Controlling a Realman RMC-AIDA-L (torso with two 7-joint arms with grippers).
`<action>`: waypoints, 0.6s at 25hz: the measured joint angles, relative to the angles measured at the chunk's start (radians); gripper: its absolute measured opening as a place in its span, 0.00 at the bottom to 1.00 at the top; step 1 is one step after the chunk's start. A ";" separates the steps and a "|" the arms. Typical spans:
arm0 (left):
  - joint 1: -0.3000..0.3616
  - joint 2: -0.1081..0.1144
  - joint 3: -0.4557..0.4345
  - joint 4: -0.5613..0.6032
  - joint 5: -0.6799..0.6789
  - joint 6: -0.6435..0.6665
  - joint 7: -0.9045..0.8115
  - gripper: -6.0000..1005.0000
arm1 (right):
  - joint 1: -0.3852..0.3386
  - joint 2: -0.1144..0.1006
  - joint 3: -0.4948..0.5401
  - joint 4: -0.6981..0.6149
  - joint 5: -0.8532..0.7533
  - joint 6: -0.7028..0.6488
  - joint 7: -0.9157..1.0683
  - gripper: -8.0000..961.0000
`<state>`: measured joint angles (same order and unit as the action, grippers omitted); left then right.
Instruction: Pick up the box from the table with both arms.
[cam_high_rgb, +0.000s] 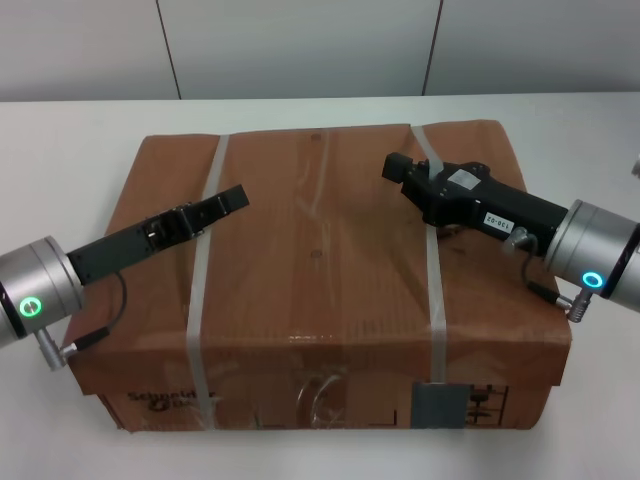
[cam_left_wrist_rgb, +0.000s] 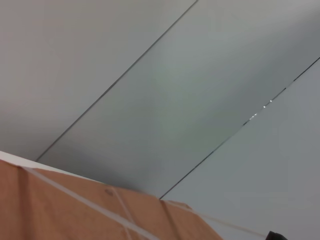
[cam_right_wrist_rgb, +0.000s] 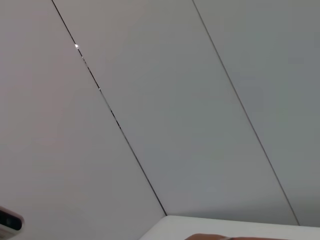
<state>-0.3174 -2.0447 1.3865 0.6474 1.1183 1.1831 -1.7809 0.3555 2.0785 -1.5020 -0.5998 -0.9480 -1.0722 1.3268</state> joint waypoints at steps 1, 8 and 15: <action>0.000 0.000 -0.001 0.000 0.000 0.000 0.000 0.10 | 0.000 0.000 0.000 0.000 0.000 0.000 0.000 0.03; 0.001 0.000 -0.004 0.000 0.000 -0.008 0.000 0.10 | 0.001 0.000 -0.001 0.000 0.000 0.000 0.000 0.03; 0.002 0.000 -0.004 0.000 0.000 -0.008 0.000 0.10 | 0.001 0.000 -0.003 0.000 0.000 0.000 0.000 0.03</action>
<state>-0.3153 -2.0445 1.3821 0.6472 1.1183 1.1751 -1.7809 0.3560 2.0785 -1.5045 -0.5997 -0.9480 -1.0726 1.3269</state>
